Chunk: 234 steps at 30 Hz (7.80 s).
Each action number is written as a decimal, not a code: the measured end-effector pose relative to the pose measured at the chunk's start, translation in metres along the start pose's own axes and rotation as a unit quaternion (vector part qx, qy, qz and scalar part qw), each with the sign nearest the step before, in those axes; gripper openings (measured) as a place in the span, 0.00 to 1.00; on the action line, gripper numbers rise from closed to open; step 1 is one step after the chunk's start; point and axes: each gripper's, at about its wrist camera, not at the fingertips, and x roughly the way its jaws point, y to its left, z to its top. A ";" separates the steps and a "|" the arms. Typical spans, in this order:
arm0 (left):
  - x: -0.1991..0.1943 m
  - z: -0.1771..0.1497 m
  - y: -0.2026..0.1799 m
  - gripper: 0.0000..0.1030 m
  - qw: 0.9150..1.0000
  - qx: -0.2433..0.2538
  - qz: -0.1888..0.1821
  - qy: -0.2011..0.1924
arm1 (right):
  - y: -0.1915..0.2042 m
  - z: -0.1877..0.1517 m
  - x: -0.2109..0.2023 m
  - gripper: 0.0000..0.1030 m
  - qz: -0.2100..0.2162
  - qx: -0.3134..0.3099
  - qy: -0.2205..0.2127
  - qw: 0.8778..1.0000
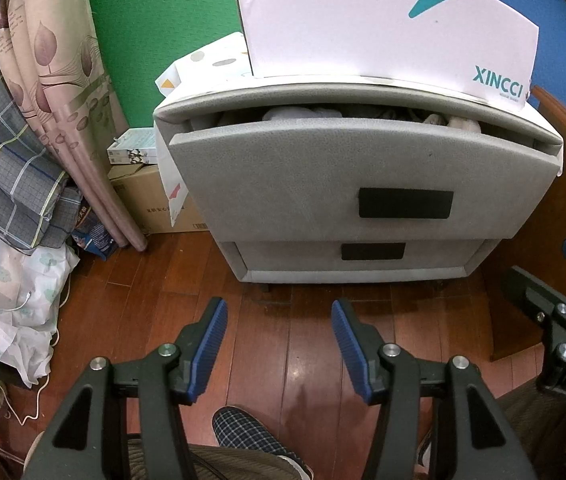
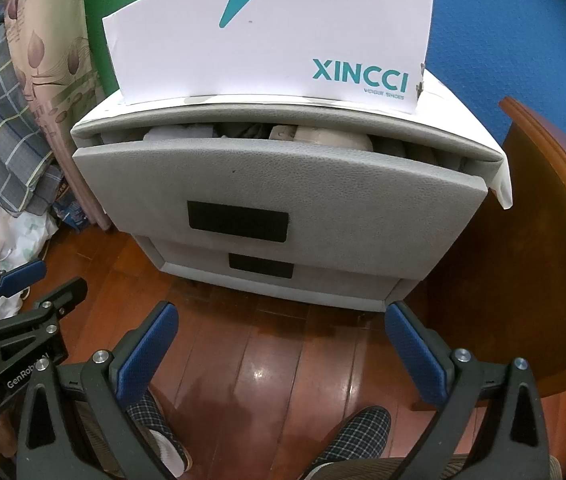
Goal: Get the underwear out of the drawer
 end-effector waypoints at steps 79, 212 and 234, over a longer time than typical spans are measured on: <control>0.005 0.017 0.015 0.54 0.996 -0.056 -0.069 0.006 | -0.011 0.000 0.001 0.99 0.002 0.017 0.005 1.000; -0.002 0.099 0.031 0.91 0.977 0.072 -0.155 0.131 | -0.044 0.065 0.112 0.74 0.013 0.174 0.331 0.927; 0.065 0.086 -0.012 0.91 0.961 0.126 -0.131 0.208 | -0.060 0.054 0.082 0.59 0.025 0.103 0.334 0.937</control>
